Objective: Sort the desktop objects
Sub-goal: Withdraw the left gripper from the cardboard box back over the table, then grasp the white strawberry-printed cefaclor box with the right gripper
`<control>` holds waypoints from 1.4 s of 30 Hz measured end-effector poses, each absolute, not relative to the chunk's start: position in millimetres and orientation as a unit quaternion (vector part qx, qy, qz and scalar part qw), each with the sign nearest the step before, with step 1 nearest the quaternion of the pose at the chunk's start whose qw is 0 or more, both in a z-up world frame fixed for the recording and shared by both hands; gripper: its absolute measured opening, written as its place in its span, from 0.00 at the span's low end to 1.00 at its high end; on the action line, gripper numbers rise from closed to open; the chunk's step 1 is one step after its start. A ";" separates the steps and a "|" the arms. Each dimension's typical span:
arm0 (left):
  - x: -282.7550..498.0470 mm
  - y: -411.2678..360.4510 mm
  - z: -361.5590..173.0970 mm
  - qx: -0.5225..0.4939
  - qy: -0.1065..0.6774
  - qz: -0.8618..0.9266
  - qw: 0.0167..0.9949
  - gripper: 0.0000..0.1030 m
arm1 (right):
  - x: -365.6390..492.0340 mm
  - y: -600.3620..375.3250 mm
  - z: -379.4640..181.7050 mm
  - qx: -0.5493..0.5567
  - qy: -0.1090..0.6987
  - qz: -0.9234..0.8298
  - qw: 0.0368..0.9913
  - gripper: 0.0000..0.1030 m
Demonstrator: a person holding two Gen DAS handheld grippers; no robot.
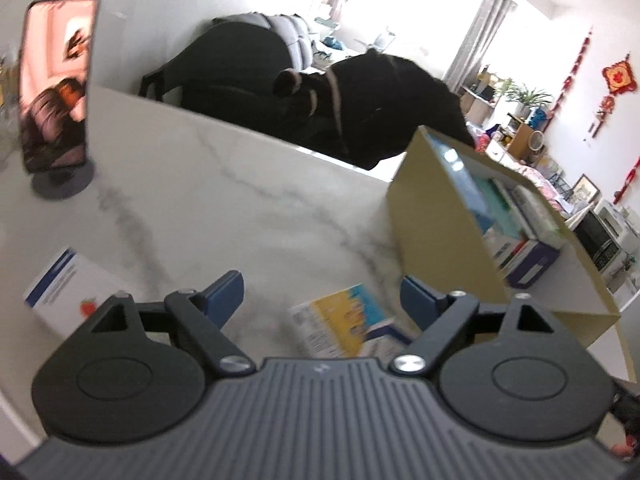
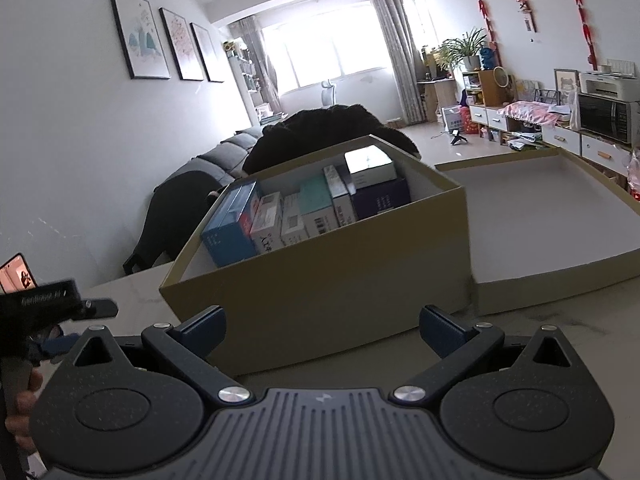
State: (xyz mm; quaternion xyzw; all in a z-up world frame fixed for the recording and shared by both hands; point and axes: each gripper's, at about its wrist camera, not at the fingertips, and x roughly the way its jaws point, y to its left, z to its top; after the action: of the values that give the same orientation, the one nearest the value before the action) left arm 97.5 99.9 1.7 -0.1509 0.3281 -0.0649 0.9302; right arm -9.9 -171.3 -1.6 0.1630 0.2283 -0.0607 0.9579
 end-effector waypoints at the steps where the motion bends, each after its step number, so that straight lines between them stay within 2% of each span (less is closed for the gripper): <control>1: 95.1 104.6 -0.3 -0.153 0.329 -0.059 0.930 0.87 | -8.9 -169.5 -2.3 0.162 0.230 -0.059 0.958 1.00; 14: 78.7 151.2 -5.9 -0.150 0.331 0.038 0.931 0.98 | 7.7 -136.1 -10.9 0.141 0.258 -0.015 0.956 1.00; 22: 66.7 184.6 -26.4 -0.172 0.351 0.102 0.915 0.98 | 16.2 -113.8 -18.0 0.127 0.277 0.013 0.952 1.00; 42: 101.9 189.8 -38.5 -0.170 0.379 0.163 0.895 0.95 | 27.1 -98.0 -29.1 0.128 0.302 0.042 0.944 1.00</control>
State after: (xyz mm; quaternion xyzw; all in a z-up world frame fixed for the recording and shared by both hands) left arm 101.9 189.8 -38.5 -0.1704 0.3788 0.1634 0.8949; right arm 27.1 -98.0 -29.1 0.1282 0.3018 0.0420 0.9438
